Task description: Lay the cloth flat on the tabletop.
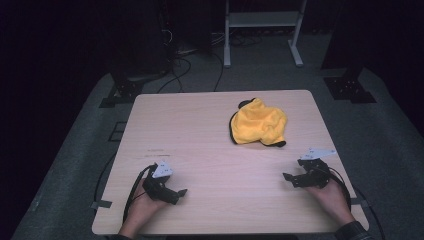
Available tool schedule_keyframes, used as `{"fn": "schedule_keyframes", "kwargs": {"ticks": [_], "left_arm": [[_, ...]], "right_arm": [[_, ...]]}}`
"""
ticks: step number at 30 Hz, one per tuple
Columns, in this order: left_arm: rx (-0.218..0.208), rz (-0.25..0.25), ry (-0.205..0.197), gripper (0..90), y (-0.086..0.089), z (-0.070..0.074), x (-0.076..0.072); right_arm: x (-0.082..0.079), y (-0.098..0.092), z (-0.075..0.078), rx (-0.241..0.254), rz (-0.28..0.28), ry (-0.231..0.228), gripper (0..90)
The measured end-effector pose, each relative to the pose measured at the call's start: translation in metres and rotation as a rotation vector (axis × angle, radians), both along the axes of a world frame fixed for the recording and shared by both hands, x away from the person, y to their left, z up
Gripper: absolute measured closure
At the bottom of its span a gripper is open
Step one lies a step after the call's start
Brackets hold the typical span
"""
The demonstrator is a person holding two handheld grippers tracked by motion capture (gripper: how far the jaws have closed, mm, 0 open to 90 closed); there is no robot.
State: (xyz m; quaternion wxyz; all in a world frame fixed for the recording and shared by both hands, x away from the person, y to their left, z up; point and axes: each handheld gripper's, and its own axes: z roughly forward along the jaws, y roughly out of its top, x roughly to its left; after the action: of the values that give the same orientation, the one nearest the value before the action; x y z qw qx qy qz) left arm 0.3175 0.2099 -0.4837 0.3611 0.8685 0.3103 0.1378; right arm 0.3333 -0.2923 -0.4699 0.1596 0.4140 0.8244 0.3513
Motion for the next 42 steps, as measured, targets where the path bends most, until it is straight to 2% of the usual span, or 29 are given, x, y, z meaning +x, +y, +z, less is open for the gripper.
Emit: {"fn": "schedule_keyframes", "kwargs": {"ticks": [7,12,17,18,19,23,26,28,31,35,37,41,42], "left_arm": [[0.004,-0.005,0.000,0.0,0.000,0.000,0.000],[0.003,-0.003,0.001,0.0,0.000,0.000,0.000],[0.003,-0.006,0.002,0.0,0.000,0.000,-0.001],[0.003,-0.007,0.002,0.0,0.000,0.000,-0.001],[0.003,-0.008,0.002,0.0,0.000,0.000,-0.001],[0.002,-0.008,0.002,0.0,0.000,0.000,-0.001],[0.001,-0.010,0.002,0.0,0.000,0.000,-0.001],[0.002,-0.011,0.002,0.0,0.000,0.000,-0.001],[0.002,-0.010,0.002,0.0,0.000,0.000,-0.001],[0.002,-0.011,0.001,0.0,0.000,0.000,-0.001],[0.000,-0.010,0.000,0.0,0.000,0.000,-0.001],[0.001,-0.010,0.000,0.0,0.000,0.000,-0.001],[0.001,-0.010,0.000,0.0,0.000,0.000,-0.001]], "right_arm": [[0.016,0.006,0.010,0.004,0.005,-0.033,16.4],[0.027,0.014,0.014,0.004,0.024,-0.033,18.8],[0.037,0.019,0.019,0.012,0.029,-0.066,20.6],[0.040,0.020,0.020,0.010,0.031,-0.054,20.2],[0.042,0.021,0.021,0.000,0.028,-0.061,20.1],[0.051,0.024,0.023,0.021,0.015,-0.091,21.6],[0.060,0.028,0.023,0.002,0.011,-0.075,20.8],[0.068,0.028,0.025,0.022,0.000,-0.090,21.7],[0.075,0.029,0.025,0.006,-0.013,-0.087,21.0],[0.085,0.029,0.022,0.027,-0.034,-0.114,23.1],[0.091,0.031,0.019,-0.002,-0.036,-0.096,22.1],[0.104,0.035,0.013,-0.006,-0.059,-0.087,22.2],[0.111,0.037,0.008,-0.018,-0.066,-0.069,22.2]]}}
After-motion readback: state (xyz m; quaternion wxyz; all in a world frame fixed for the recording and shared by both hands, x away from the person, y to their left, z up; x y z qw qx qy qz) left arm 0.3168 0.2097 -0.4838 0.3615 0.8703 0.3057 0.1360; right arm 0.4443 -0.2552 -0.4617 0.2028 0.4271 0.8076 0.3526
